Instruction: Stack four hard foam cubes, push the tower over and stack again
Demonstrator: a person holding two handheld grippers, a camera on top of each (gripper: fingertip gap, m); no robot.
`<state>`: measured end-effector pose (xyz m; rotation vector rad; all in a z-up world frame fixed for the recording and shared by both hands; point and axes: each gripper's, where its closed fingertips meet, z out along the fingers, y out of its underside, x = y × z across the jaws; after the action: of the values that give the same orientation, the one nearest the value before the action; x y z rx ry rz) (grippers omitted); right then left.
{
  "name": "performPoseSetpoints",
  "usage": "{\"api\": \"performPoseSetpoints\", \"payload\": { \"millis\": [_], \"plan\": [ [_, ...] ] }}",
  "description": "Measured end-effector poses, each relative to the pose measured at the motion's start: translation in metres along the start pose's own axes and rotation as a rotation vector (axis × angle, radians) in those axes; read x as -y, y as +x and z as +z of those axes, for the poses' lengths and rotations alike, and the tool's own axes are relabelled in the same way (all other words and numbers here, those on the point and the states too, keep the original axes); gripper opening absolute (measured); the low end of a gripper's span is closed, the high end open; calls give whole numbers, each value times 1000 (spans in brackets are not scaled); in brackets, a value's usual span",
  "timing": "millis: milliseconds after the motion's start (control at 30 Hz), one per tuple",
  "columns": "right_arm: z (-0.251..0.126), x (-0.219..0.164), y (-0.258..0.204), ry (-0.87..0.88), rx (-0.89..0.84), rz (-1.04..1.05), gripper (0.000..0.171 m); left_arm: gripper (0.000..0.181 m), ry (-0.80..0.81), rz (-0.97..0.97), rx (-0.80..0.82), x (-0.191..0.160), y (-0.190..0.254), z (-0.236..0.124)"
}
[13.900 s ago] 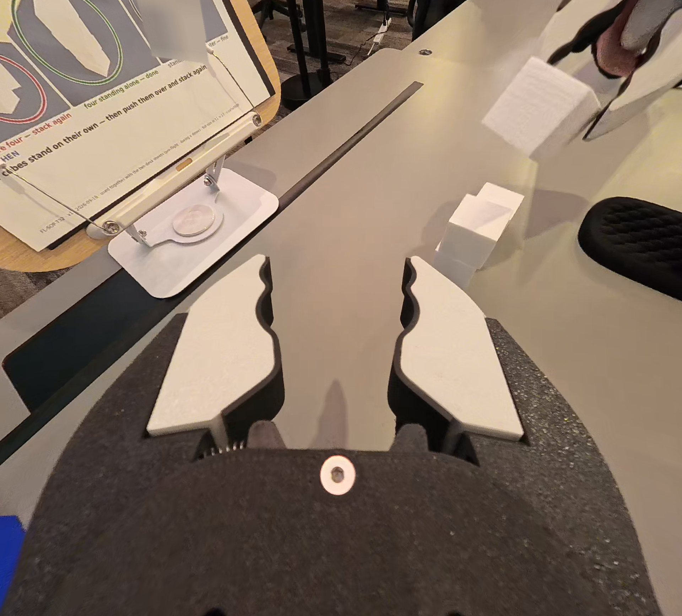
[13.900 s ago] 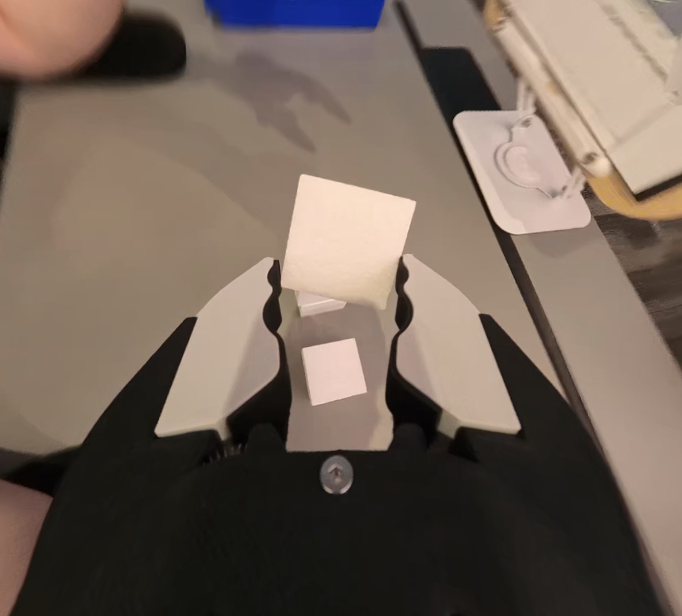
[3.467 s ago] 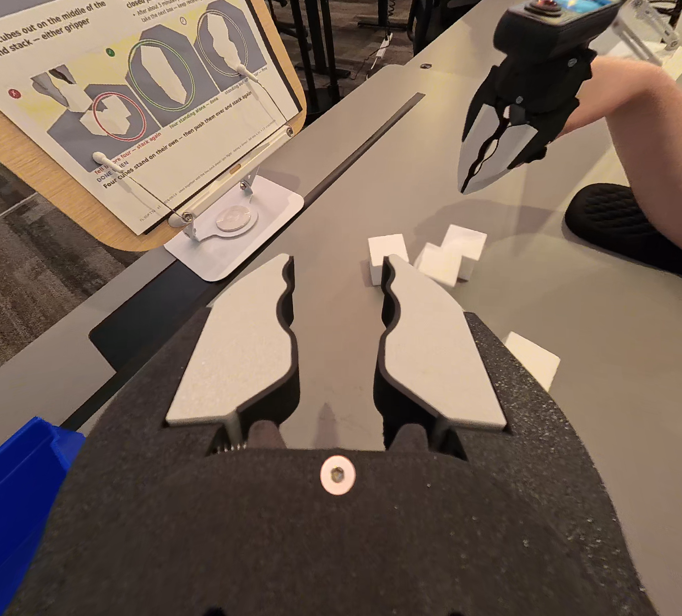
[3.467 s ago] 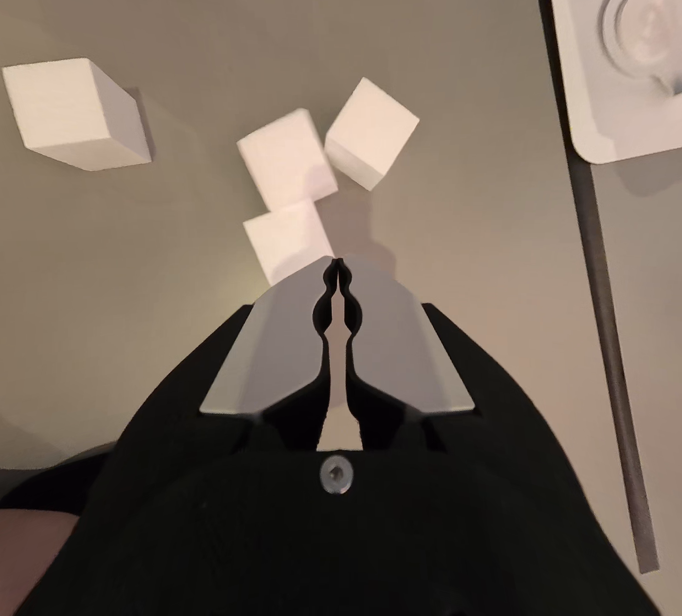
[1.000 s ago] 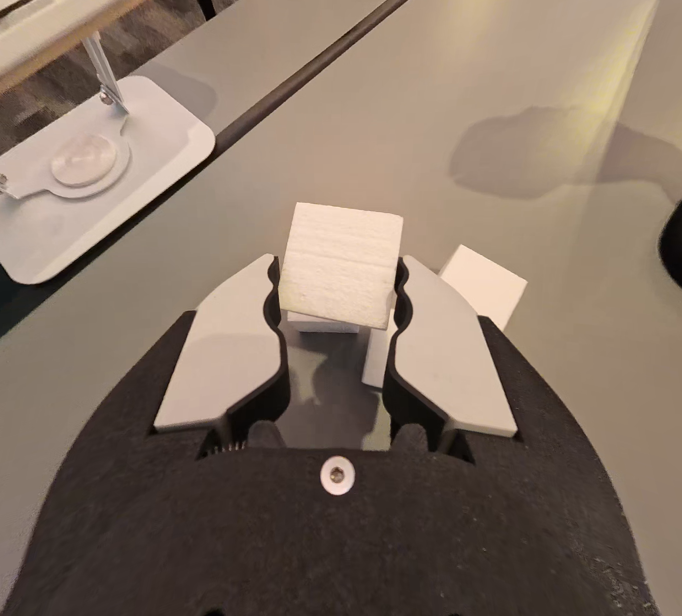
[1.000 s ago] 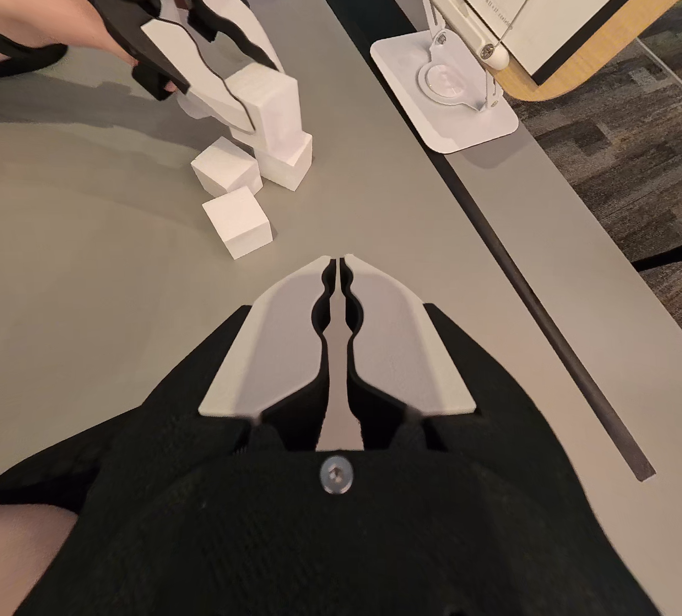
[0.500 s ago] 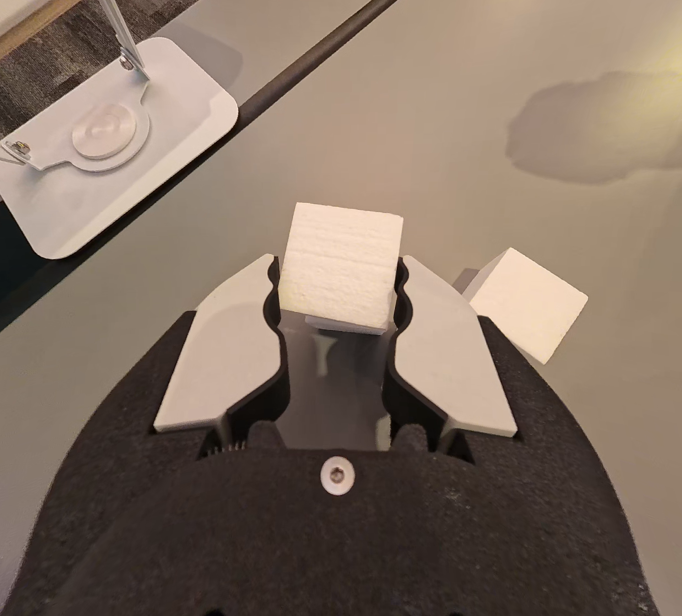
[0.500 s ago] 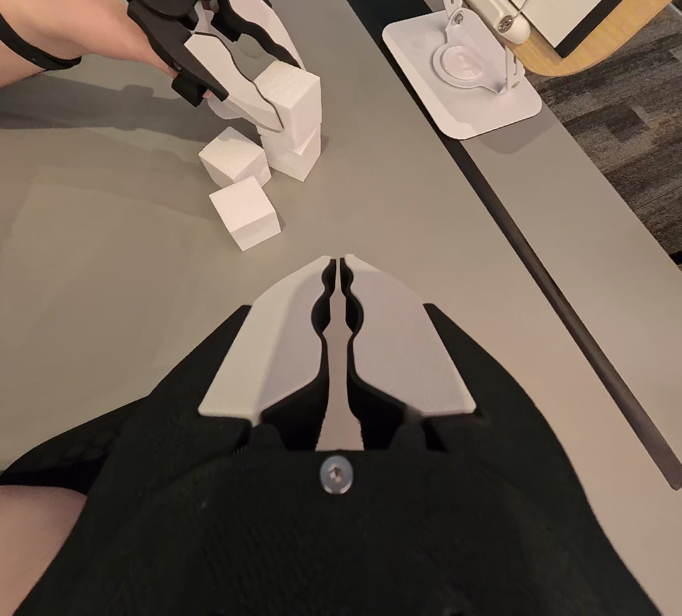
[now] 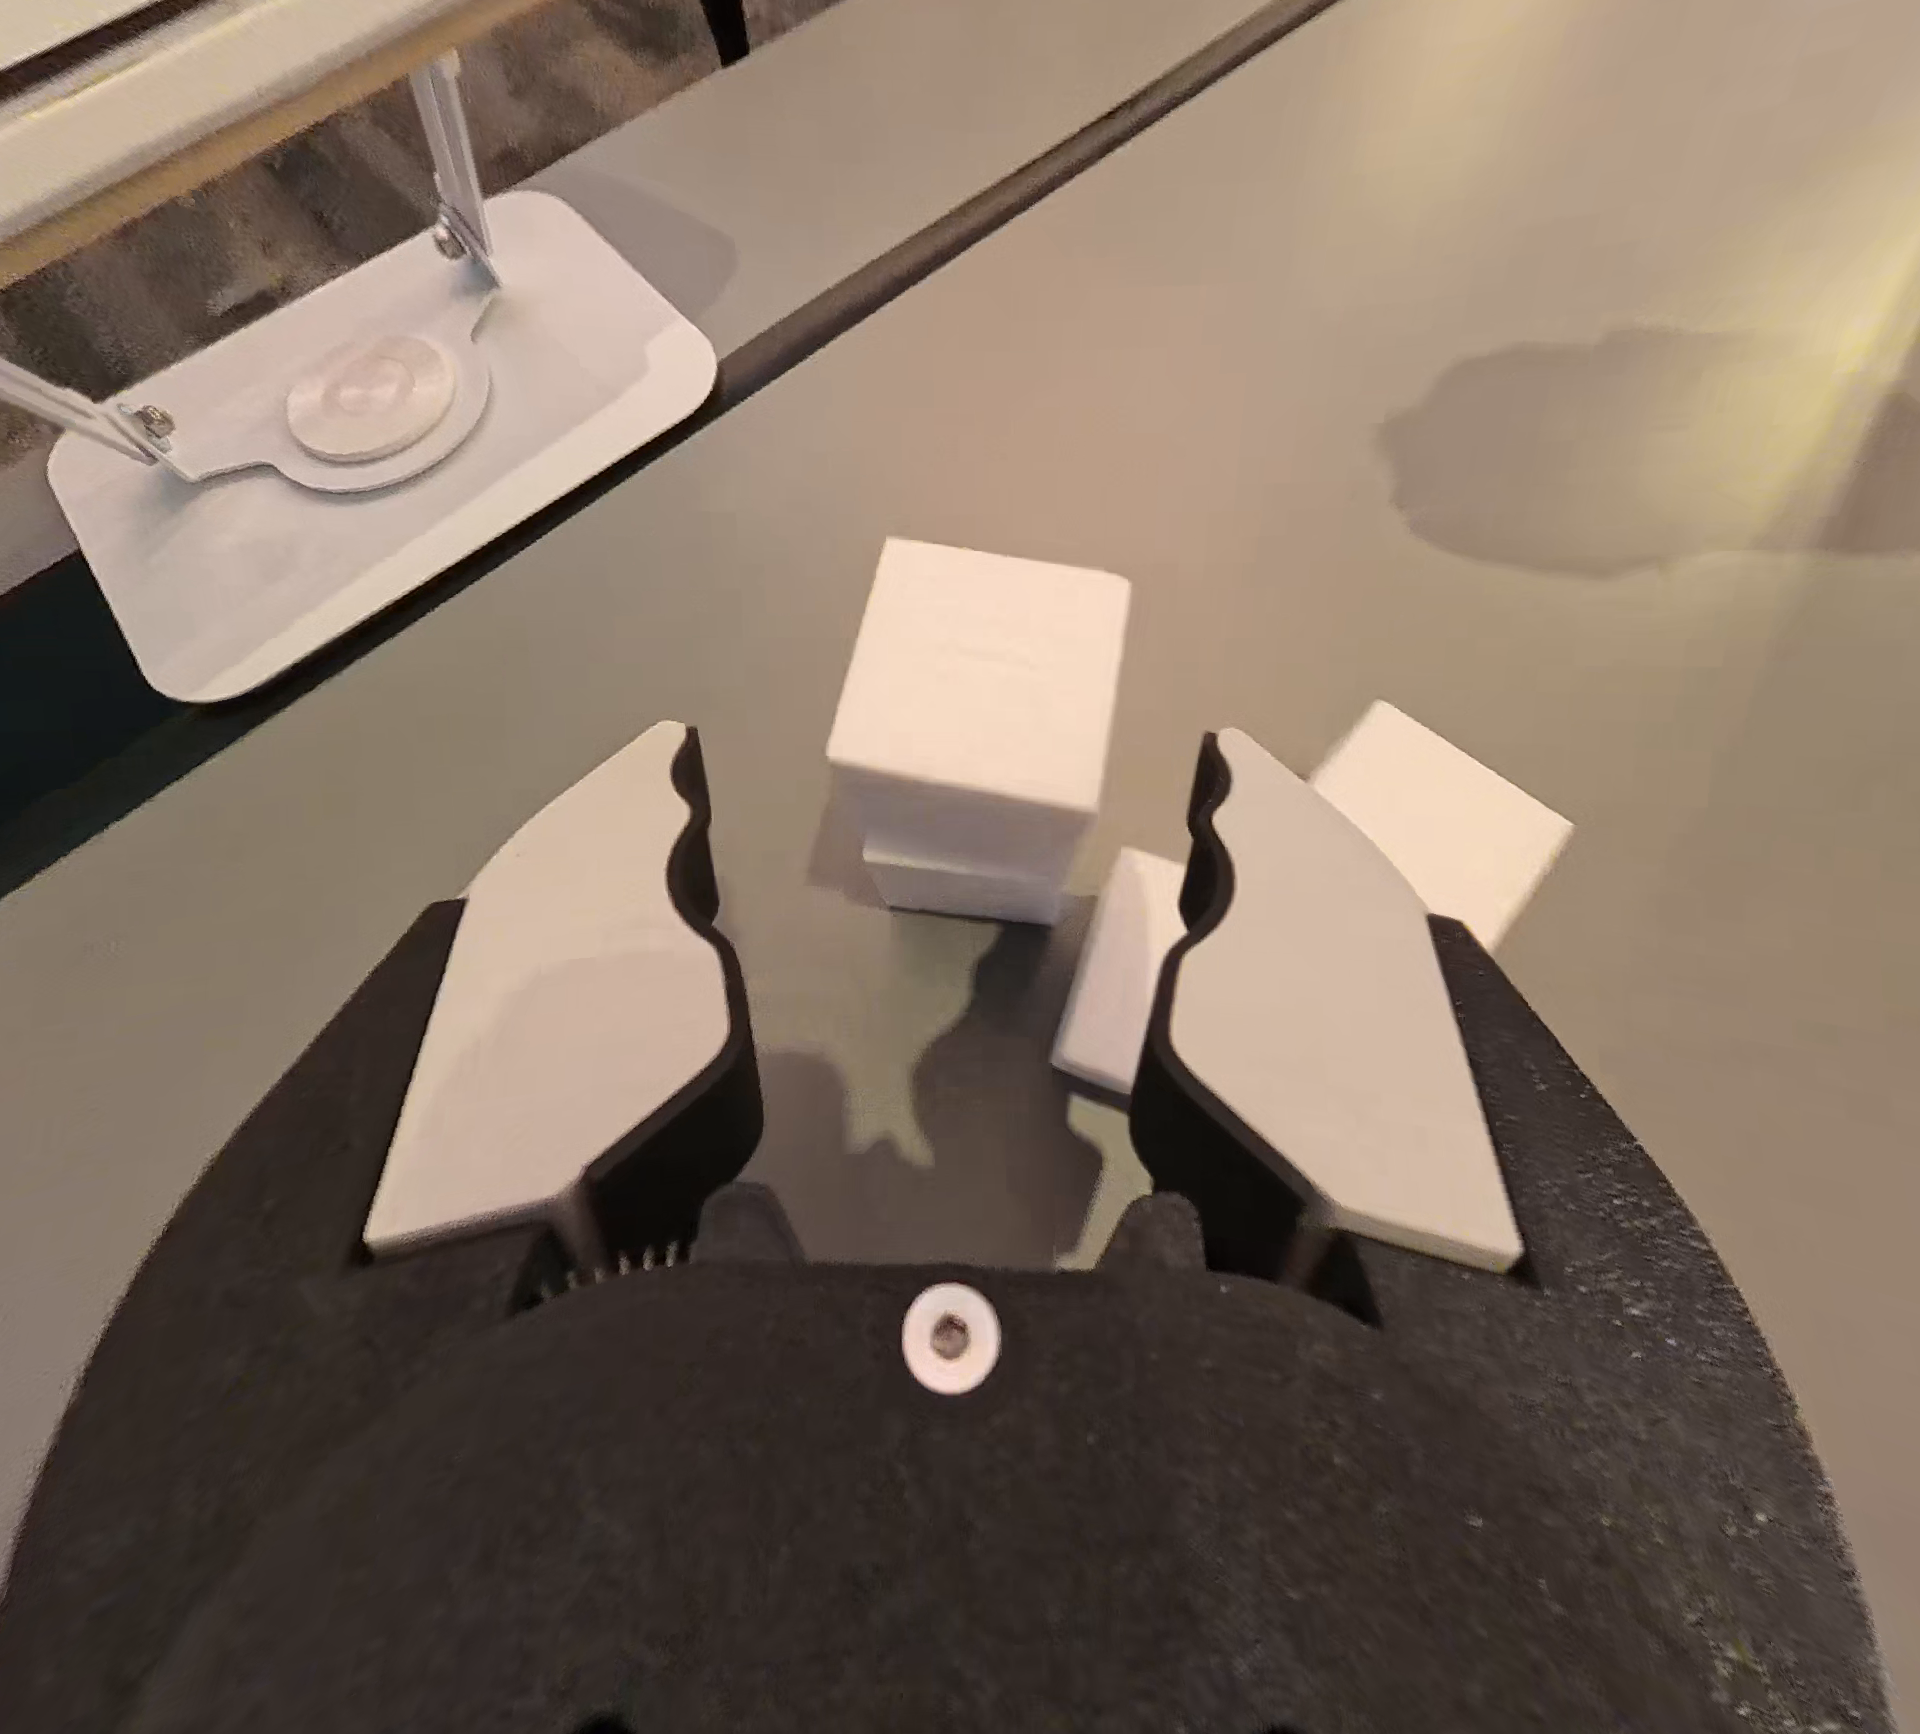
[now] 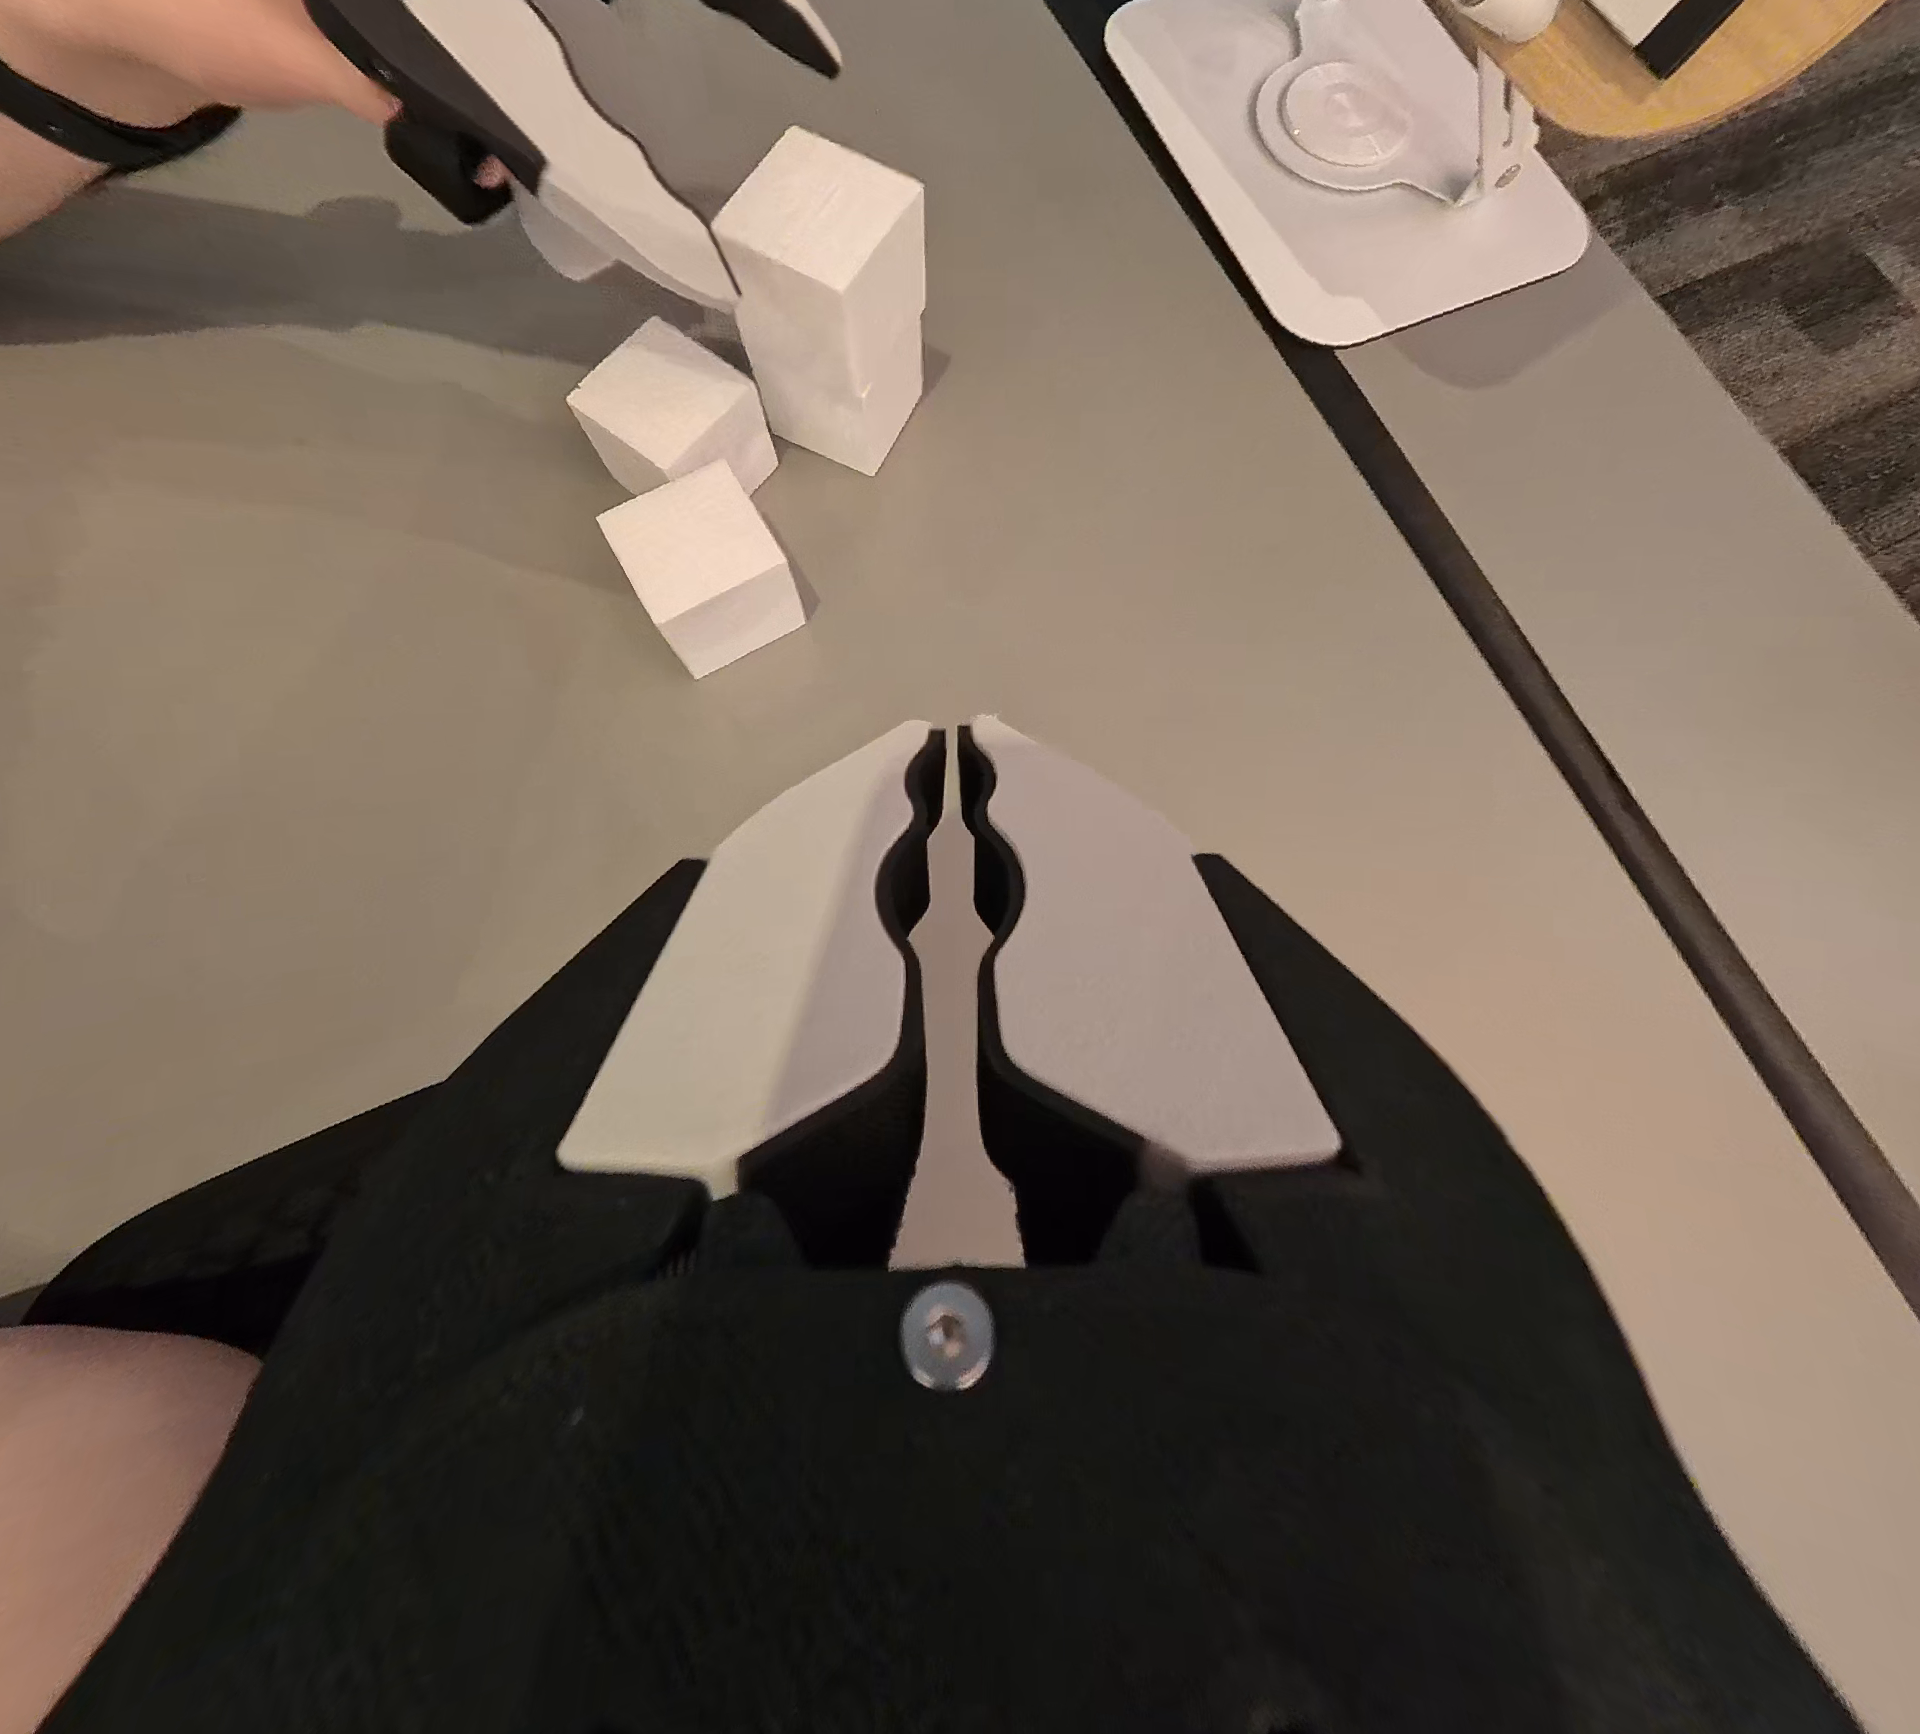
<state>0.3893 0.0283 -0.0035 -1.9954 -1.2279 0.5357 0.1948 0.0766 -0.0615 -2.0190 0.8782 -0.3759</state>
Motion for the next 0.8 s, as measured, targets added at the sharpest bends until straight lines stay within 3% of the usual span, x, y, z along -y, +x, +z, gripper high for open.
{"api": "performPoseSetpoints", "payload": {
  "millis": [200,333,500,667,800],
  "plan": [
    [26,-6,-13,-12,141,-34,21,90,142,-45,-223,-27,44,-36],
    [44,-3,-21,4,225,-49,23,91,108,92,-167,-45,49,-24],
    [62,-13,-34,-31,319,-55,28,79,37,108,-192,-62,52,-3],
    [89,-13,-71,-23,513,-113,63,57,-14,115,-204,-75,52,7],
    [115,-18,-91,-130,522,-189,81,57,-41,104,-223,-78,53,0]
  ]
}}
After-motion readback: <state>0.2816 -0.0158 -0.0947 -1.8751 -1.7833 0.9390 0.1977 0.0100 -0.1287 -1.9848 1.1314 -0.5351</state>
